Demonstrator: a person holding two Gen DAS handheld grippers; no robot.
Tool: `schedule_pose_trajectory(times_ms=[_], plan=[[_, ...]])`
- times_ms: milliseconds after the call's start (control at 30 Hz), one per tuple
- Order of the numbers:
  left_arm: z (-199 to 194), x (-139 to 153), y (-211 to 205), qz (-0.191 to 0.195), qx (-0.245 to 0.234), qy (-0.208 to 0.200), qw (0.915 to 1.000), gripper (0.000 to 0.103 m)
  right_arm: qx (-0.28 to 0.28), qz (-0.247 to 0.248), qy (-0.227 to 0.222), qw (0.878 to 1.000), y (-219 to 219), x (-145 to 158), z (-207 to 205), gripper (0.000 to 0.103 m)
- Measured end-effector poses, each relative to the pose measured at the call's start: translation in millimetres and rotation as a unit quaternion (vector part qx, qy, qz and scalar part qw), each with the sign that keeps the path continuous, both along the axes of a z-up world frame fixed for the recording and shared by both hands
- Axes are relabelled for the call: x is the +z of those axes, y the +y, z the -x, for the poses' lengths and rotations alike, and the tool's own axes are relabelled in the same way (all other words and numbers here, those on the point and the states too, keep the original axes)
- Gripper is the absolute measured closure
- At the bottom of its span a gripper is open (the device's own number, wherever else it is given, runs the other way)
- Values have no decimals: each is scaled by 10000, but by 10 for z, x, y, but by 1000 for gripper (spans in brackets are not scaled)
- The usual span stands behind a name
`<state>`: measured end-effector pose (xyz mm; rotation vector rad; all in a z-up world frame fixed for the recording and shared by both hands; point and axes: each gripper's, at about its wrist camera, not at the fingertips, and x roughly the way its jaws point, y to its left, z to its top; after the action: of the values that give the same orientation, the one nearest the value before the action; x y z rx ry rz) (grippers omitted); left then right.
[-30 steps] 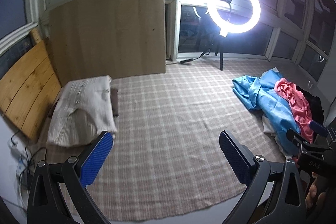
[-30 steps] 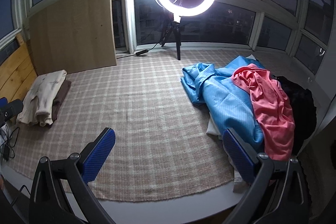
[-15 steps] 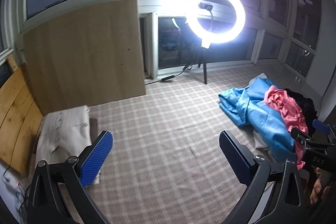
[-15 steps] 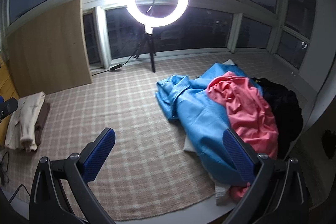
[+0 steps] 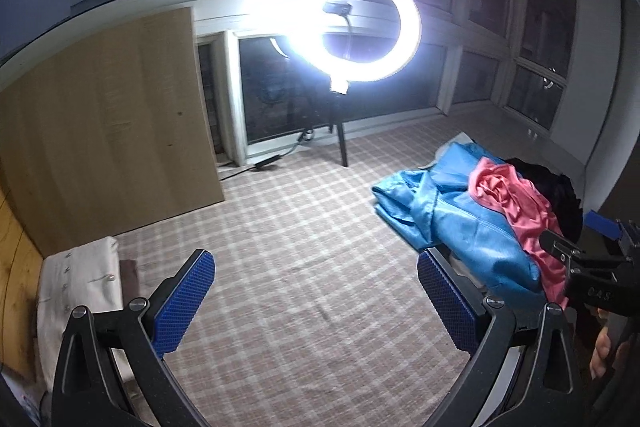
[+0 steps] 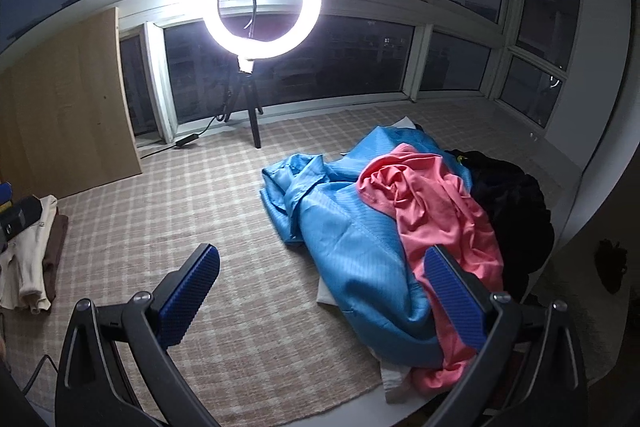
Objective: Fold clothes
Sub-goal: 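Carry both tools toward the pile of clothes by the windows, then reach the right tool into the pile and grasp the dark navy garment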
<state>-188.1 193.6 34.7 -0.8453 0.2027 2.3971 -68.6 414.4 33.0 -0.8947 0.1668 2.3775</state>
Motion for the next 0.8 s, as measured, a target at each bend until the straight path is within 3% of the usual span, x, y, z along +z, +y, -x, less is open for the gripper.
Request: schedule_pose_trajectory(times_ms=[200,433,800], plan=[[-65,-31,295,60,-170,-54,9998,1,-6,18,-18,10000,171,-8,-10,0],[-152,-2,692,173,-2,-67,9998,1,107,154,21,9998,601,-57,-79,0],[-164,54,1443,138,348,-225,9990,1,-17,447,288,9986,2019,-26,-591,0]])
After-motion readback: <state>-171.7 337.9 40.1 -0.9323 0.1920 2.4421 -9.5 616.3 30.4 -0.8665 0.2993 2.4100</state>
